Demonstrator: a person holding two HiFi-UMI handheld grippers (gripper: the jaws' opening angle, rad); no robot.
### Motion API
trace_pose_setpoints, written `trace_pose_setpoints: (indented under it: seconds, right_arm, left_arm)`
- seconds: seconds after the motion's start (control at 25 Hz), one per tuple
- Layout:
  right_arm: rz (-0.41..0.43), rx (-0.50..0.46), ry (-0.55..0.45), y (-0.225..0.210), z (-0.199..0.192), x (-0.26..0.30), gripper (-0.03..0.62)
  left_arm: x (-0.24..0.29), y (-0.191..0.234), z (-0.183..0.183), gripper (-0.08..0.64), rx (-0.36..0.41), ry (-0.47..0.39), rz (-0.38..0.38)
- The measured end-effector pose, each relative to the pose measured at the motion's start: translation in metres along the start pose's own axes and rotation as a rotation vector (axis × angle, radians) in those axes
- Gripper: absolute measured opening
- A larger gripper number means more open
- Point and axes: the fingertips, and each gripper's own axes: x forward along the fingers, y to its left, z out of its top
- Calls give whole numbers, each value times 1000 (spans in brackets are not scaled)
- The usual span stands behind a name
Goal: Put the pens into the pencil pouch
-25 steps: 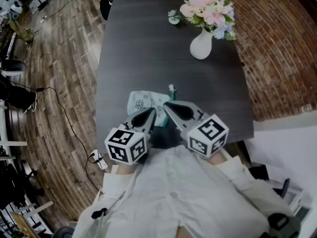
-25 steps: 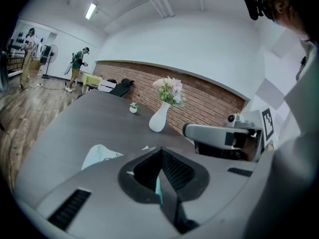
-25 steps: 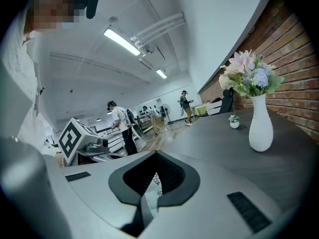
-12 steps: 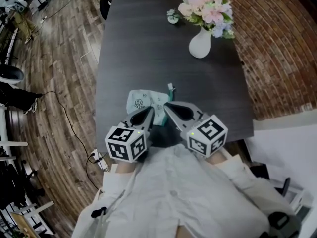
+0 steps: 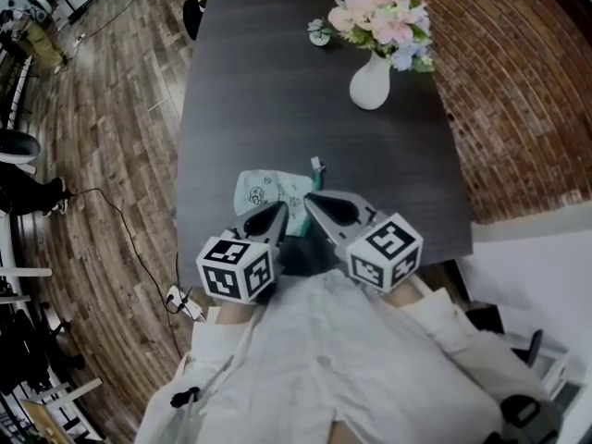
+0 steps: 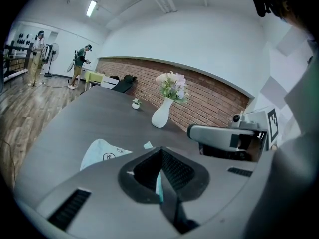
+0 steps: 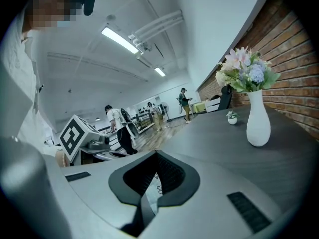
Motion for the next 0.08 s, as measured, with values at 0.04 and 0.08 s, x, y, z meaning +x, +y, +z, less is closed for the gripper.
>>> trace_pose_setpoints:
  seconds: [0.04,0.08]
  right_arm:
    - [3,5,6,1,-1,0,6]
    - [6,10,12,1,-2,1,5]
  left_arm:
    - [0,-1,-1,6,-1,0,-4]
    - [0,-1,-1,6,-1,1,-9]
